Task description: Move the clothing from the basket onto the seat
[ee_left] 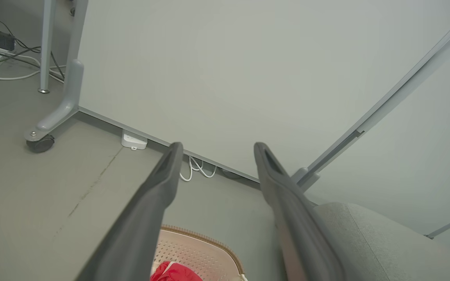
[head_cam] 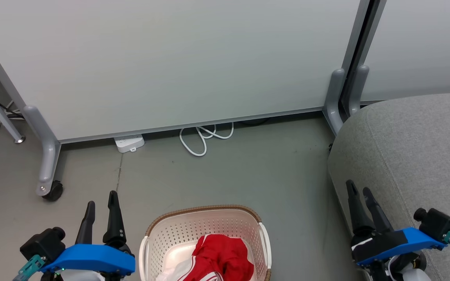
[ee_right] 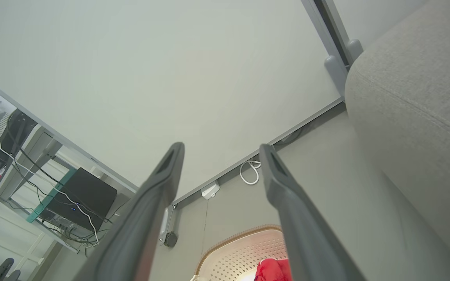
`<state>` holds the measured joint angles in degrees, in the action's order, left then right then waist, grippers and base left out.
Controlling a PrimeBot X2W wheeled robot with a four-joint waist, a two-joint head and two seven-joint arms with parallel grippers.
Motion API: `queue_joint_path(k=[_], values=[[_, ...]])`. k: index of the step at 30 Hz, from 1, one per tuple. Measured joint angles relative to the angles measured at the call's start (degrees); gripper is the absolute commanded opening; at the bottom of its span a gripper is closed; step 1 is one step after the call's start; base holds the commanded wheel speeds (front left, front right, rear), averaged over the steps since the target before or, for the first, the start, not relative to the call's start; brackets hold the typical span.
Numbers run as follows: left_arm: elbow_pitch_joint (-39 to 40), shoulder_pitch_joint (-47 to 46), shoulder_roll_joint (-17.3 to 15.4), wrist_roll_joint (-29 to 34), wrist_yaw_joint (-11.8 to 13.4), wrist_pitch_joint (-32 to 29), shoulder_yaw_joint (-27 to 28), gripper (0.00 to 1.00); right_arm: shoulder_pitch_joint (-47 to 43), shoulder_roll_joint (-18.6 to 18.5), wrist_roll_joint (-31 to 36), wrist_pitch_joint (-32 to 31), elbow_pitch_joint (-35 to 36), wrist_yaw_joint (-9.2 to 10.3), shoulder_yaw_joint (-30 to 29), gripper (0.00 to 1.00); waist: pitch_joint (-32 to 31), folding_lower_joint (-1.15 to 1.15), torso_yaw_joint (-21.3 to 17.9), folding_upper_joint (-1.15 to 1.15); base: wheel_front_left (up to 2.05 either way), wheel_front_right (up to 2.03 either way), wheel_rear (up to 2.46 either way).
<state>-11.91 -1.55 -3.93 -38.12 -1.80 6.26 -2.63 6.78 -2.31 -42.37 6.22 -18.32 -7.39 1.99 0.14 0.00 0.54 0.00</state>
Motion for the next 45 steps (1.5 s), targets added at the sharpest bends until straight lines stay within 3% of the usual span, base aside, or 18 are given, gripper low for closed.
queue_joint_path(k=[45], values=[[-0.29,0.48,0.26,23.07,-0.03,6.26,-2.04,1.00,2.01,-0.25,25.09,5.15,-3.10,-0.02,0.85,1.00,-0.03,0.00,0.54,0.00,0.00,0.00,0.00]])
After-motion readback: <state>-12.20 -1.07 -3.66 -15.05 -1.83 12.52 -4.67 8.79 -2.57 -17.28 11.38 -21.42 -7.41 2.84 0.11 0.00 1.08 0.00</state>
